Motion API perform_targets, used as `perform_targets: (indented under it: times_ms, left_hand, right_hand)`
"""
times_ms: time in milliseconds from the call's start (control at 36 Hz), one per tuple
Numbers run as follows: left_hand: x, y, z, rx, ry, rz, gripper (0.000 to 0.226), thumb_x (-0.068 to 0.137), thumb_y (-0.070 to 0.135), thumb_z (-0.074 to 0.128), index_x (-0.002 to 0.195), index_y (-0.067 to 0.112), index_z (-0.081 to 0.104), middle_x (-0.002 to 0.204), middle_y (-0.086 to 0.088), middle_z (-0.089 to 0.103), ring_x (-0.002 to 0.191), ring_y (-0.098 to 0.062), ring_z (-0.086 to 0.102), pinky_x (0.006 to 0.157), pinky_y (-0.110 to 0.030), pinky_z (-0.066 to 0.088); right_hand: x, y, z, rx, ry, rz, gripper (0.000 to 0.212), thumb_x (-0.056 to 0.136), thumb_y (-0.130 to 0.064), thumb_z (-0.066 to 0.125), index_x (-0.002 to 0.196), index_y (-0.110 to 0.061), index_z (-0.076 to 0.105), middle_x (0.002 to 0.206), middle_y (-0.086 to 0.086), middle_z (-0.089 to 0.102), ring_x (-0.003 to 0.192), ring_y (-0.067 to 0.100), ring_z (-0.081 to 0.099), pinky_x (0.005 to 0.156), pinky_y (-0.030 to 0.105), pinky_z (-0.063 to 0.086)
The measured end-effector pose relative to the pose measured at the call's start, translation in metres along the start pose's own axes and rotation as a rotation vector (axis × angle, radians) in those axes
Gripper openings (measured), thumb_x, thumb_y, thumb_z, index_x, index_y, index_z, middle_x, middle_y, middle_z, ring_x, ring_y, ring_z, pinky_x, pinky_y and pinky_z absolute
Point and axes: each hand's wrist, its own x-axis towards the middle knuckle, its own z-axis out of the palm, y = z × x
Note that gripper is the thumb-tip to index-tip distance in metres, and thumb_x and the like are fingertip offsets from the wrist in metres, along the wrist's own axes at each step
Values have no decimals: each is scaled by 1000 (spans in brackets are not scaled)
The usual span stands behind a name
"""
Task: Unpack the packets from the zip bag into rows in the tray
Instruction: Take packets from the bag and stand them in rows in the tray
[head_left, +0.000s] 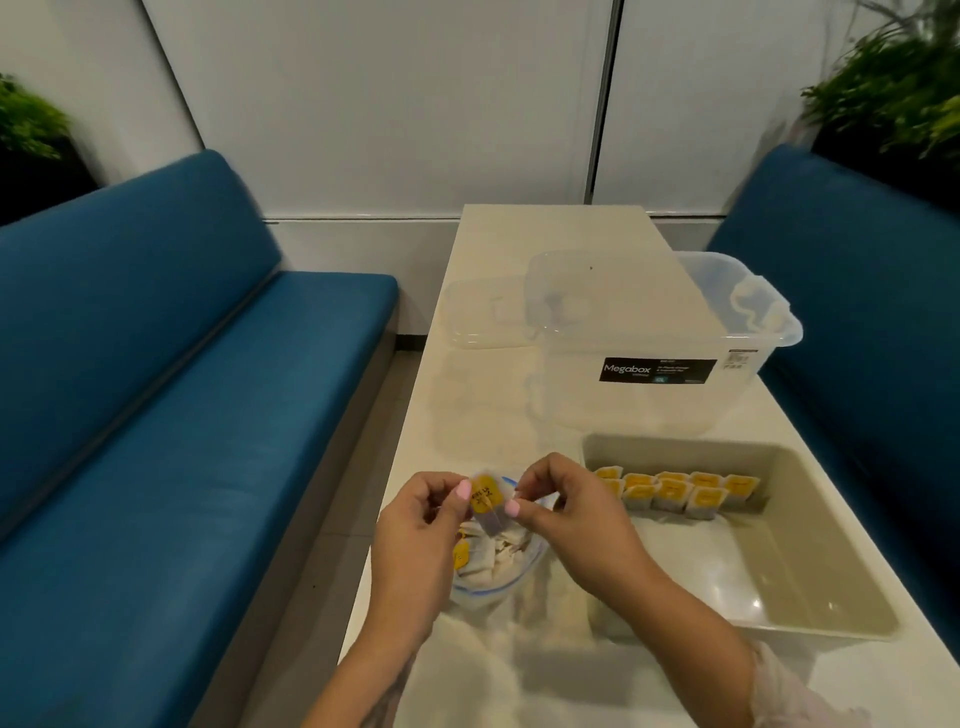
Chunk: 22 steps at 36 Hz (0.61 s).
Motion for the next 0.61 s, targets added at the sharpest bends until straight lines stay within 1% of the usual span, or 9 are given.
perform_targets:
  times_ms: [56, 111, 167, 222, 306, 417, 472, 528, 611]
  left_hand:
    - [-1, 3, 4, 128, -1, 92, 7, 85, 18, 66, 81, 22, 70, 76, 9, 71, 75, -5, 66, 70, -20, 53]
    - [-2, 5, 11, 207, -15, 167, 9, 81, 17, 70, 80, 26, 72, 80, 14, 71, 77, 2, 64, 68, -12, 49]
    - [-3, 6, 20, 294, -45, 232, 12, 80, 17, 71, 77, 29, 72, 87, 19, 68, 83, 6, 62, 72, -13, 48]
    - [-4, 7, 32, 394, -76, 292, 16, 80, 17, 71, 74, 33, 70, 92, 24, 65, 88, 9, 58, 74, -12, 46]
    - [-7, 11, 49, 451, -132, 343, 25, 80, 18, 70, 70, 40, 64, 94, 26, 61, 93, 13, 54, 72, -5, 44]
    - [-11, 14, 72, 448, -183, 354, 28, 78, 22, 72, 67, 45, 60, 94, 29, 61, 93, 6, 57, 79, -20, 47]
    - [-14, 15, 82, 432, -220, 353, 31, 78, 21, 72, 73, 48, 58, 94, 32, 59, 95, 7, 55, 82, -18, 44]
    - [-17, 13, 90, 438, -269, 354, 33, 79, 21, 71, 84, 49, 56, 95, 34, 55, 94, 12, 51, 82, -8, 38]
    - [-20, 2, 98, 519, -327, 339, 36, 81, 17, 69, 104, 42, 58, 101, 31, 55, 97, 9, 49, 83, -7, 36]
  right_hand:
    - [-2, -4, -8, -89, 21, -52, 21, 78, -29, 75, 87, -38, 58, 85, -12, 65, 60, -9, 49, 59, 13, 32]
    - [-4, -6, -19, -274, 51, -143, 22, 83, -34, 70, 97, -45, 58, 90, -18, 63, 71, -11, 49, 68, 19, 31]
    - [-5, -9, -30, -500, 67, -238, 19, 88, -37, 62, 107, -41, 62, 96, -17, 64, 87, -6, 53, 76, 26, 28]
    - [-4, -8, -41, -654, 83, -313, 19, 91, -39, 57, 107, -36, 67, 99, -11, 68, 97, 8, 58, 77, 30, 24]
    - [-4, -3, -56, -739, 116, -349, 17, 88, -41, 60, 98, -32, 71, 93, -7, 70, 94, 16, 60, 73, 31, 21]
    - [-8, 3, -82, -811, 112, -368, 18, 85, -44, 61, 91, -30, 72, 89, -9, 68, 91, 14, 59, 71, 30, 19]
    - [-11, 4, -99, -847, 79, -335, 16, 88, -41, 59, 94, -30, 70, 93, -10, 68, 93, 12, 57, 72, 28, 17]
    - [-10, 9, -119, -855, 81, -276, 11, 89, -36, 60, 93, -31, 69, 92, -11, 69, 91, 12, 56, 72, 29, 18]
    - [-7, 22, -155, -843, 145, -155, 5, 87, -31, 63, 86, -31, 68, 75, -12, 63, 82, 15, 54, 73, 27, 26]
